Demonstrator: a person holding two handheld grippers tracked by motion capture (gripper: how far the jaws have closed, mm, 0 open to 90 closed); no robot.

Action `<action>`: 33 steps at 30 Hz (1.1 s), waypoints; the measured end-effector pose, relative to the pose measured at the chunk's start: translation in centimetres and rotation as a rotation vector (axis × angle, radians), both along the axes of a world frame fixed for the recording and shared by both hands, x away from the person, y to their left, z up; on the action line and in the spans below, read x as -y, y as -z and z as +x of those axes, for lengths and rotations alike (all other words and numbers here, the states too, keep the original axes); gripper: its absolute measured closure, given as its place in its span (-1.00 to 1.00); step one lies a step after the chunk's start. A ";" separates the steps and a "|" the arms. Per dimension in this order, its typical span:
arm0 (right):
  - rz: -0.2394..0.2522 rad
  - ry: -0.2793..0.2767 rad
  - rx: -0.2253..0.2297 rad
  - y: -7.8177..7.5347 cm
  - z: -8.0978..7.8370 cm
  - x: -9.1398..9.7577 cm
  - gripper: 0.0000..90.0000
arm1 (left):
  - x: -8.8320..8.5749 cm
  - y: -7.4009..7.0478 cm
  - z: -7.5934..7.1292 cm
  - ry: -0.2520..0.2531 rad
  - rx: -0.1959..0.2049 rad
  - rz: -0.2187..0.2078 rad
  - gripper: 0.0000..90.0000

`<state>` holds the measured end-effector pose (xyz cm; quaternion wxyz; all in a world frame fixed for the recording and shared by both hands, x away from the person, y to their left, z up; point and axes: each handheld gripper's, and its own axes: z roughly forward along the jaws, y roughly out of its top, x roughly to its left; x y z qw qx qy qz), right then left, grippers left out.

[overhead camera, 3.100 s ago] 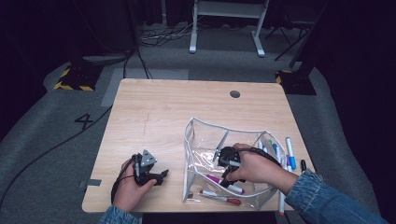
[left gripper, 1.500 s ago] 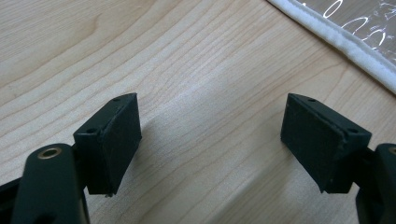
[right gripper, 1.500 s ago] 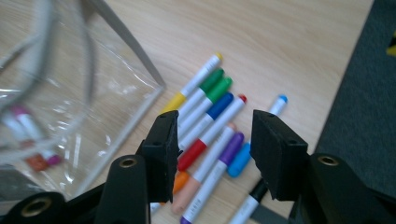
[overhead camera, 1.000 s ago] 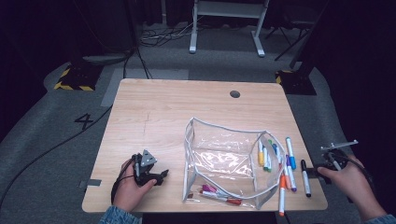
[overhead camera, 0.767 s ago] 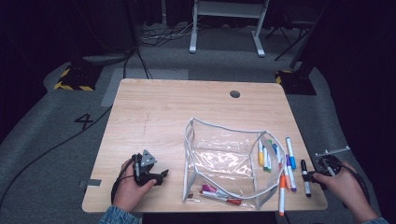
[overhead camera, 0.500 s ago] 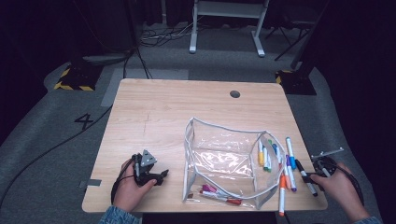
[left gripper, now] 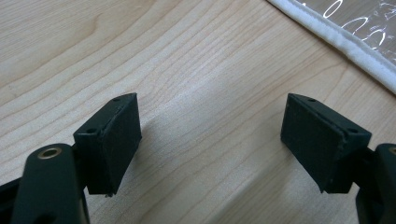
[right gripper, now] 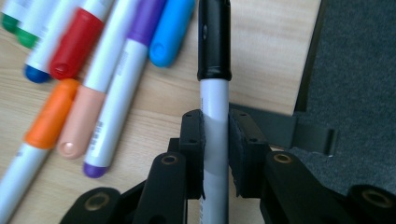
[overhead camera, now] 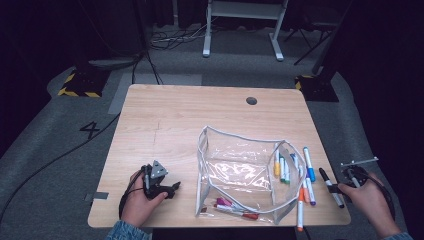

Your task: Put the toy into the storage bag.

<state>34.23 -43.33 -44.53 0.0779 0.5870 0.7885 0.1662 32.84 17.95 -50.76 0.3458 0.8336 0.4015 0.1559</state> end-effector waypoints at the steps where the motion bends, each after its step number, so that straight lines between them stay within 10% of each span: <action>1: 0.000 0.000 0.000 0.0 0.0 0.0 0.71 | 0.0 0.0 0.0 0.000 0.000 0.000 -0.54; 20: 0.103 -0.186 0.200 -13.1 -0.6 -4.6 0.71 | 0.0 0.0 0.0 -0.005 -0.003 -0.006 -0.54; 33: 0.127 -0.363 0.247 -18.6 -1.1 -10.2 0.71 | 0.0 0.0 0.0 -0.002 0.001 0.001 -0.54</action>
